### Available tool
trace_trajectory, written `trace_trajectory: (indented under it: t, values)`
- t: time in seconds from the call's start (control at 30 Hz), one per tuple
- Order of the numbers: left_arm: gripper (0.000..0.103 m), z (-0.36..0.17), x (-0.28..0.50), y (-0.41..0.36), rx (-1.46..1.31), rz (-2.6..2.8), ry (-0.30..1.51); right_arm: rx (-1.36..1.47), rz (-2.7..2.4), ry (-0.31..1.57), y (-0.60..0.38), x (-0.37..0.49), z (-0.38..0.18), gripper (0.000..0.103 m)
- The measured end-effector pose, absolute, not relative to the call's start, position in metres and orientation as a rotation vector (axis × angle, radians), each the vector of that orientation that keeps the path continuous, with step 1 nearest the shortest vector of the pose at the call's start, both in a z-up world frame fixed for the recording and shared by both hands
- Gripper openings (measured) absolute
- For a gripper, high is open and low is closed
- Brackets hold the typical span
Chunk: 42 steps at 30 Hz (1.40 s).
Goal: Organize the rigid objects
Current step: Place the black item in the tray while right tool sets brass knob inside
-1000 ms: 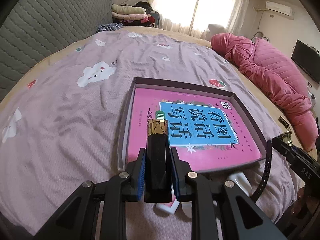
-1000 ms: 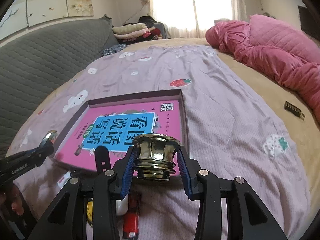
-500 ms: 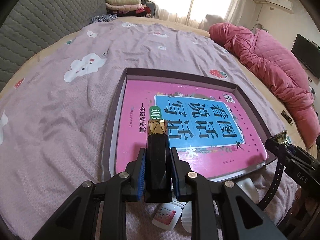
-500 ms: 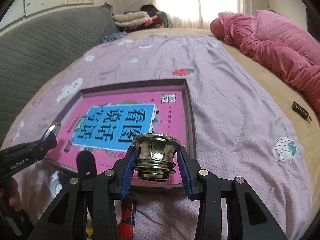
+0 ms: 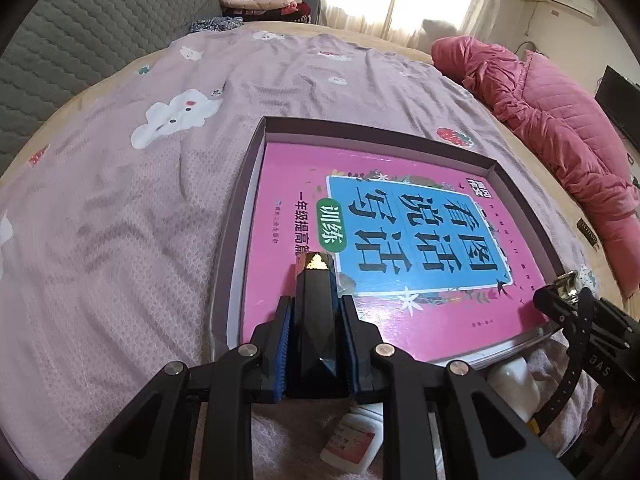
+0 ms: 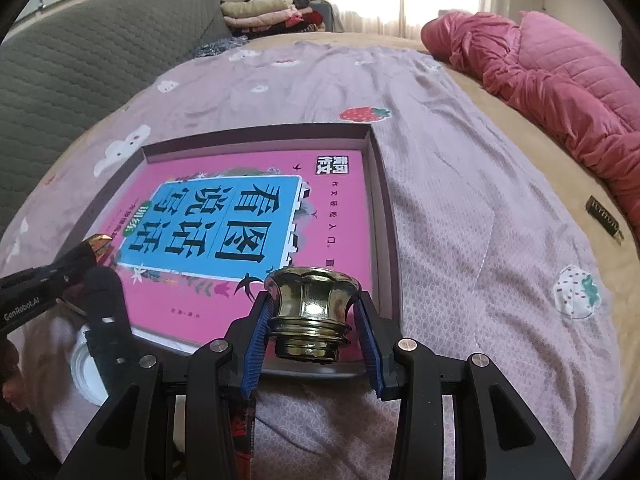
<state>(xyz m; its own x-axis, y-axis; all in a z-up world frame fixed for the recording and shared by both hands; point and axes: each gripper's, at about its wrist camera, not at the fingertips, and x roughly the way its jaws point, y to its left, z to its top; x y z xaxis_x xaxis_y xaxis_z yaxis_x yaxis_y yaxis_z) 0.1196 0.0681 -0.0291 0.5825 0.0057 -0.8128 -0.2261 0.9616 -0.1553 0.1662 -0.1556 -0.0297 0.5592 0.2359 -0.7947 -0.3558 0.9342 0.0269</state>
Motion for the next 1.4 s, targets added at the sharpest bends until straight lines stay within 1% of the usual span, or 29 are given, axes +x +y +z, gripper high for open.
trace_trajectory:
  t: [0.5,0.7,0.97,1.03,1.07,1.4]
  values:
    - [0.023,-0.031,0.119,0.070,-0.264,0.121,0.920,-0.131,0.354,0.899,-0.158,0.164,-0.031,0.043]
    - [0.023,-0.031,0.118,0.069,-0.266,0.115,0.915,-0.139,0.362,0.890,-0.158,0.160,-0.030,0.048]
    - [0.023,-0.028,0.113,0.068,-0.265,0.108,0.904,-0.136,0.363,0.872,-0.159,0.158,-0.026,0.049]
    - [0.023,-0.027,0.112,0.067,-0.268,0.103,0.900,-0.134,0.356,0.862,-0.161,0.157,-0.024,0.054]
    - [0.023,-0.026,0.111,0.067,-0.268,0.101,0.899,-0.124,0.355,0.859,-0.162,0.157,-0.023,0.055]
    - [0.024,-0.019,0.103,0.067,-0.261,0.113,0.882,-0.111,0.369,0.815,-0.171,0.149,-0.017,0.056]
